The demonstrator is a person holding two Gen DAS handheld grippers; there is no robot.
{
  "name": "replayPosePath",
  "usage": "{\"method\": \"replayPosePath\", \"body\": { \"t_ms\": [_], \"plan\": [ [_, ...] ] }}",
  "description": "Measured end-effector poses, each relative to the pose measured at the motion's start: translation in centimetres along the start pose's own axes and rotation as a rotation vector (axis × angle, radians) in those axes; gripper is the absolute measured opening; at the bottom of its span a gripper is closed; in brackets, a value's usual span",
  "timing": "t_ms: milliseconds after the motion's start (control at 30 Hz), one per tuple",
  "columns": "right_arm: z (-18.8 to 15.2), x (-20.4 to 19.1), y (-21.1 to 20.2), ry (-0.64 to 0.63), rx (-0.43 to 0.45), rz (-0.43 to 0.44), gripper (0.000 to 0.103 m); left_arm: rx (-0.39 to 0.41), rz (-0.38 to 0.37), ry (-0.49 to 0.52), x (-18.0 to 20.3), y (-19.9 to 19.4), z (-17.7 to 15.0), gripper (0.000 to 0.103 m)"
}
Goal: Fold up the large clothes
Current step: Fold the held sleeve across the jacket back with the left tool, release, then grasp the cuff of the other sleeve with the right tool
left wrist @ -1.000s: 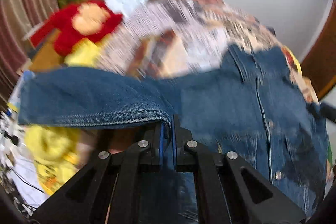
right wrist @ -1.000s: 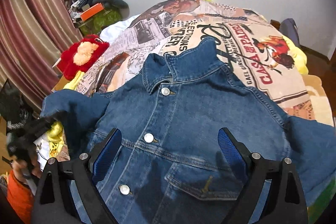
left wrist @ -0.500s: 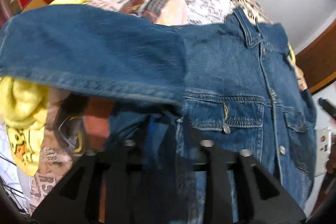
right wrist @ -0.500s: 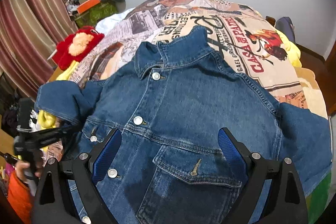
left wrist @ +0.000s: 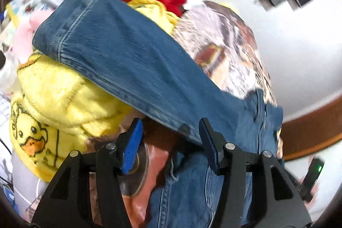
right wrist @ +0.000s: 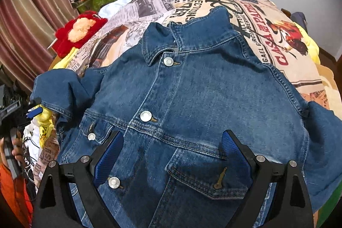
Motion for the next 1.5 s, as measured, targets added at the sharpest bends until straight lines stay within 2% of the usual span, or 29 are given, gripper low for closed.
{"method": "replayPosePath", "body": {
  "t_ms": [133, 200, 233, 267, 300, 367, 467, 633, 733, 800, 900, 1000, 1100, 1200, 1300, 1367, 1500],
  "plan": [
    [0.1, 0.2, 0.5, 0.001, -0.009, -0.010, 0.092, 0.014, 0.026, -0.063, -1.2, 1.1, 1.5, 0.053],
    [0.1, 0.3, 0.6, -0.001, -0.010, -0.022, 0.092, 0.030, 0.055, -0.053, -0.9, 1.6, 2.1, 0.040],
    [0.1, 0.4, 0.7, -0.001, -0.012, -0.026, 0.092, 0.037, 0.083, -0.036, -0.6, 1.7, 2.3, 0.027],
    [0.0, 0.6, 0.7, 0.002, -0.014, -0.028, 0.092, 0.045, 0.114, -0.009, -0.2, 1.5, 2.5, 0.019],
    [0.0, 0.8, 0.7, 0.005, -0.016, -0.030, 0.092, 0.059, 0.144, 0.021, 0.5, 1.4, 2.6, 0.016],
    [0.0, 1.2, 0.5, 0.018, -0.014, -0.029, 0.092, 0.111, 0.209, 0.107, 2.5, 0.7, 2.7, 0.012],
    [-0.1, 1.9, -0.1, 0.036, -0.001, -0.028, 0.092, 0.196, 0.262, 0.247, 6.7, -1.1, 2.8, 0.012],
    [-0.1, 3.3, -2.0, 0.066, 0.042, -0.025, 0.092, 0.314, 0.246, 0.455, 14.8, -4.0, 2.4, 0.011],
    [-0.2, 4.1, -3.3, 0.083, 0.070, -0.022, 0.092, 0.343, 0.174, 0.581, 20.4, -5.0, 1.0, 0.011],
    [-0.5, 4.9, -4.5, 0.096, 0.092, -0.023, 0.092, 0.329, 0.120, 0.648, 23.7, -4.7, -0.2, 0.011],
    [-1.0, 6.0, -5.9, 0.108, 0.112, -0.030, 0.092, 0.305, 0.095, 0.755, 28.2, -2.9, -2.8, 0.011],
    [-1.8, 7.3, -7.3, 0.114, 0.127, -0.046, 0.092, 0.227, 0.063, 0.846, 31.3, 0.3, -6.1, 0.010],
    [-2.6, 8.5, -8.2, 0.118, 0.132, -0.065, 0.092, 0.097, 0.049, 0.892, 32.2, 4.0, -9.5, 0.010],
    [-3.5, 9.5, -8.9, 0.118, 0.131, -0.096, 0.092, -0.102, 0.027, 0.893, 31.5, 8.5, -13.0, 0.011],
    [-4.2, 10.3, -9.2, 0.114, 0.122, -0.115, 0.092, -0.229, 0.004, 0.890, 31.0, 10.8, -16.1, 0.011],
    [-4.7, 10.5, -9.3, 0.104, 0.112, -0.130, 0.092, -0.272, 0.022, 0.922, 30.9, 11.5, -18.2, 0.011],
    [-5.1, 10.3, -9.2, 0.079, 0.103, -0.151, 0.092, -0.269, 0.070, 0.993, 30.9, 11.1, -20.3, 0.013]
  ]
}}
Point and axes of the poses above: each gripper's, at about its wrist camera, not at the fingertips, and y roughly the way its jaws point, x to its right, z to its top, the point moved 1 cm from there along y, roughly the way its jaws point, and after that the axes turned 2 degrees about -x, right-handed, at the moved point
